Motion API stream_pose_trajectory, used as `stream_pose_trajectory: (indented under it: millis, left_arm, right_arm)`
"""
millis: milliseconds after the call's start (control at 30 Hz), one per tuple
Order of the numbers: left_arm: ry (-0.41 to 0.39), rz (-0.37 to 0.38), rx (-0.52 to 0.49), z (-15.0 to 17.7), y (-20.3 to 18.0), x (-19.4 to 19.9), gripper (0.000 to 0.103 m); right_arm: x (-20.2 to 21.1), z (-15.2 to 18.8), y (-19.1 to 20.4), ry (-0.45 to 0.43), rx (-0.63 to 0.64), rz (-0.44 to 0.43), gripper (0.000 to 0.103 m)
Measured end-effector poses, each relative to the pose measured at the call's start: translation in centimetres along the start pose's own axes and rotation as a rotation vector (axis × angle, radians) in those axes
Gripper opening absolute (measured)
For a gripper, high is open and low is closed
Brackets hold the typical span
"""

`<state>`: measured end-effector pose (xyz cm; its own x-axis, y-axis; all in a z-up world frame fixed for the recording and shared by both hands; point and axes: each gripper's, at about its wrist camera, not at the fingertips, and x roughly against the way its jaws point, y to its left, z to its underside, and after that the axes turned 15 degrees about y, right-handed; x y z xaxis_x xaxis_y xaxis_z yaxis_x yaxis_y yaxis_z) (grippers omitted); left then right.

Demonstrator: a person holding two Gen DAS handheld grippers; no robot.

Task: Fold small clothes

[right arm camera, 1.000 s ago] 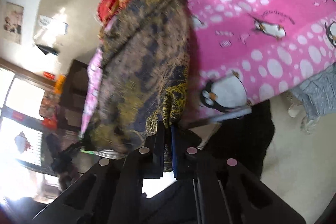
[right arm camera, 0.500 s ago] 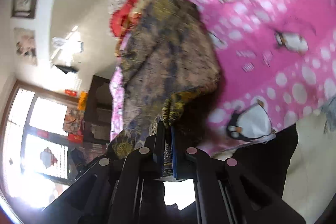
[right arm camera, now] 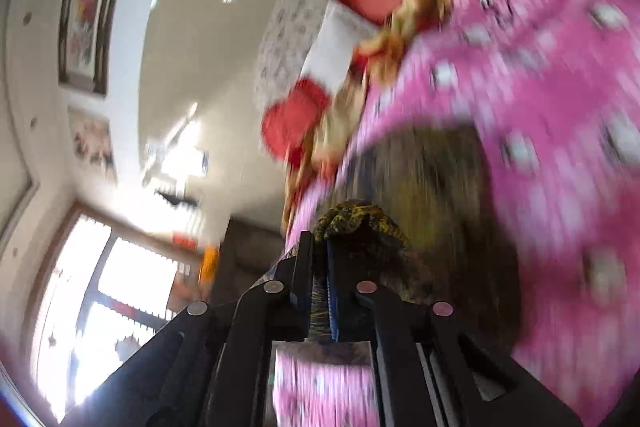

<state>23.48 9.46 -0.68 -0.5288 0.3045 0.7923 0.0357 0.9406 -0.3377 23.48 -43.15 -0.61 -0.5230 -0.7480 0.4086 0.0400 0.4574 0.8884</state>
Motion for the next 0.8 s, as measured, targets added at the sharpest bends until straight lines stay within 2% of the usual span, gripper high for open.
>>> stream_pose_trajectory:
  millis: [33, 67, 100, 133, 200, 300, 367, 467, 533, 600, 700, 767, 800]
  left_arm:
    - [0.008, -0.039, 0.013, -0.7, 0.1, -1.7, 0.059]
    - [0.035, -0.088, 0.036, -1.7, 0.5, -4.6, 0.067]
    - [0.090, -0.113, 0.041, -2.3, 1.0, -7.4, 0.067]
    - [0.155, -0.134, 0.057, -2.7, 1.7, -9.7, 0.066]
    - [0.193, -0.143, 0.084, -2.7, 3.1, -10.8, 0.064]
    - [0.116, -0.137, 0.093, -1.3, 4.5, -8.0, 0.065]
    - [0.097, -0.116, 0.081, 0.6, 5.2, -5.6, 0.068]
    - [0.130, -0.081, 0.060, 3.6, 5.1, -3.9, 0.074]
    - [0.189, -0.055, 0.035, 6.0, 4.8, -4.7, 0.075]
    - [0.229, -0.070, 0.007, 7.1, 3.8, -6.5, 0.075]
    - [0.292, -0.101, 0.003, 7.5, 3.1, -9.7, 0.075]
    - [0.281, -0.152, 0.006, 7.7, 2.5, -10.4, 0.073]
    - [0.279, -0.167, -0.007, 7.6, 2.1, -10.4, 0.066]
  right_arm:
    - [-1.4, -2.1, -0.8, -0.014, -0.013, -0.002, 0.011]
    - [-3.2, -4.3, -2.4, -0.005, -0.047, 0.019, 0.023]
    - [-4.3, -5.3, -3.7, -0.007, -0.093, 0.080, 0.042]
    - [-5.6, -6.0, -5.3, -0.008, -0.133, 0.174, 0.043]
    - [-6.4, -5.8, -6.8, 0.004, -0.141, 0.258, 0.043]
    - [-4.8, -3.2, -7.5, -0.031, -0.137, 0.276, 0.043]
    - [-2.9, 0.0, -6.6, -0.052, -0.108, 0.295, 0.043]
    - [-1.3, 4.7, -5.8, -0.025, -0.108, 0.311, 0.043]
    - [-1.1, 6.6, -5.7, 0.002, -0.104, 0.323, 0.043]
    - [-1.9, 8.1, -5.9, 0.053, -0.067, 0.397, 0.043]
    - [-4.4, 6.6, -5.4, 0.079, 0.018, 0.486, 0.043]
    - [-6.1, 5.0, -5.2, 0.099, 0.063, 0.545, 0.043]
    - [-7.2, 4.2, -5.4, 0.130, 0.057, 0.553, 0.035]
